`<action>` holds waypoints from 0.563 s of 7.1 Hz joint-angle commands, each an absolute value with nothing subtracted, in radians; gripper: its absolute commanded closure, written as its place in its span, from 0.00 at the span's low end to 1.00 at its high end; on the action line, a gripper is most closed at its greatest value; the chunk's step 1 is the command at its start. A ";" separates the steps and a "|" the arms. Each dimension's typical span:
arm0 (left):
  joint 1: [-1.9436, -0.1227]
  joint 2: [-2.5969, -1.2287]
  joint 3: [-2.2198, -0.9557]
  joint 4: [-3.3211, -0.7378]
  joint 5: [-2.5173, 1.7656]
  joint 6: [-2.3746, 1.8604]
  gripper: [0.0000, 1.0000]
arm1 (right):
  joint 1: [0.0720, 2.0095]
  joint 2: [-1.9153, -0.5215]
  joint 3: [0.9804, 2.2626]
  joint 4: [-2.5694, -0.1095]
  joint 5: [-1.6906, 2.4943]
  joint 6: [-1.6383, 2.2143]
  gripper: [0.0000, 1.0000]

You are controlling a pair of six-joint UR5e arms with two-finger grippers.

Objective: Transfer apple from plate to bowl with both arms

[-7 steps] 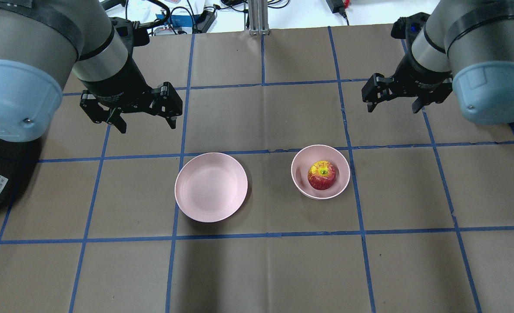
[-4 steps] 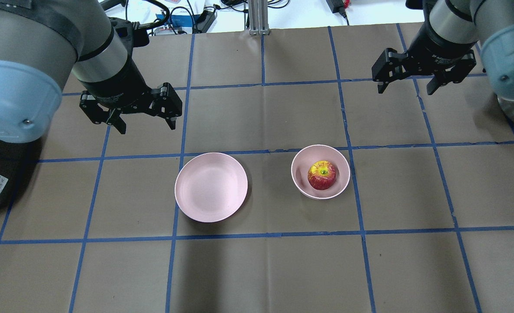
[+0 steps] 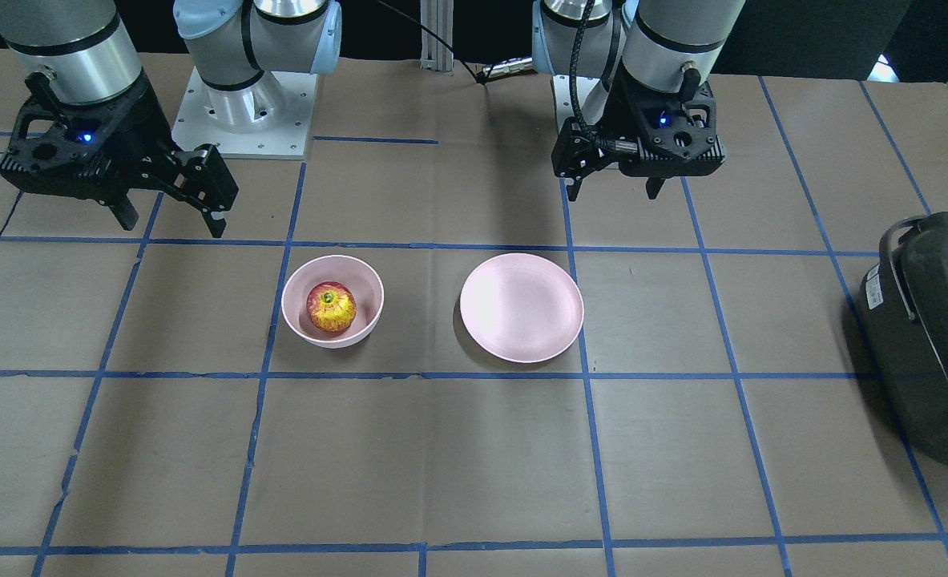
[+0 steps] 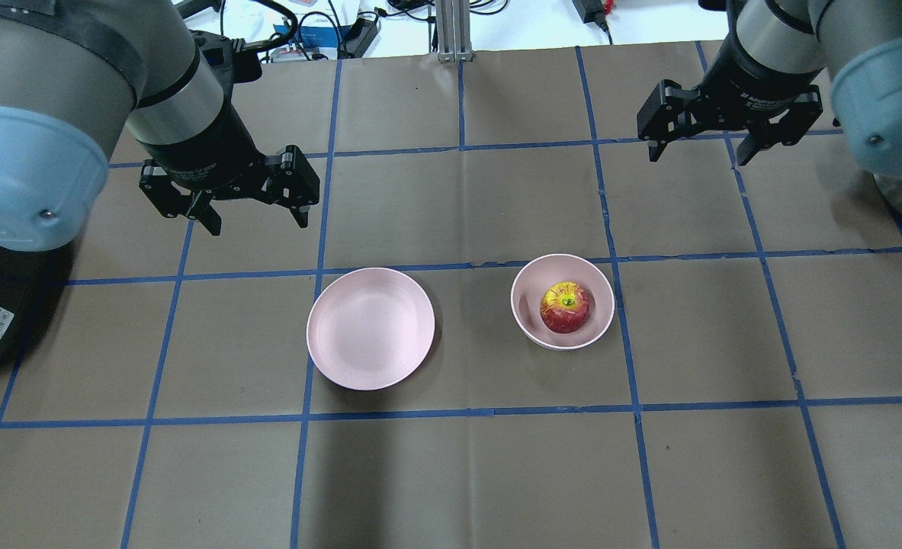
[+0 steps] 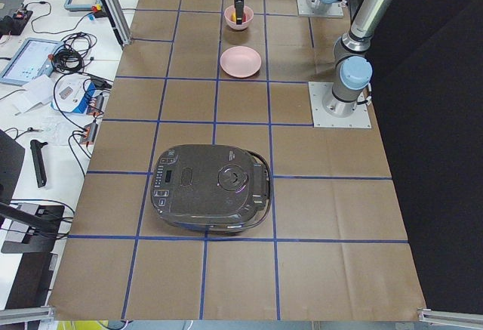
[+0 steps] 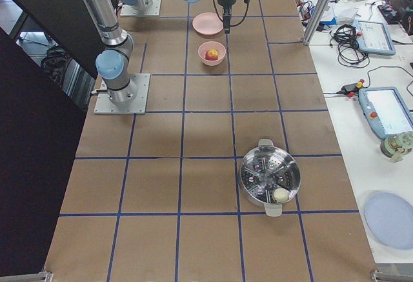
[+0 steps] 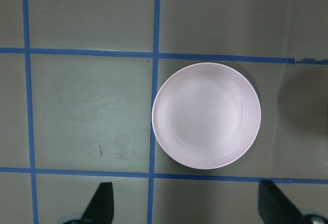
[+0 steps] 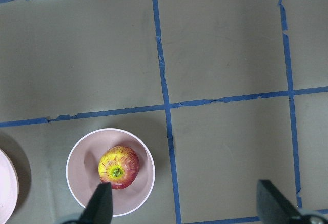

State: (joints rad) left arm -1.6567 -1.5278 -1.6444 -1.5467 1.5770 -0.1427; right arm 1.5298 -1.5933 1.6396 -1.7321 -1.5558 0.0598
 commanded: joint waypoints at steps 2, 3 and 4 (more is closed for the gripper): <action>-1.657 -1.526 -1.644 -1.549 1.577 -0.143 0.00 | 1.531 -1.592 1.620 -1.709 -1.559 0.061 0.00; -1.657 -1.526 -1.644 -1.549 1.577 -0.143 0.00 | 1.532 -1.592 1.618 -1.709 -1.568 0.061 0.00; -1.657 -1.526 -1.644 -1.552 1.577 -0.143 0.00 | 1.543 -1.592 1.620 -1.709 -1.566 0.061 0.00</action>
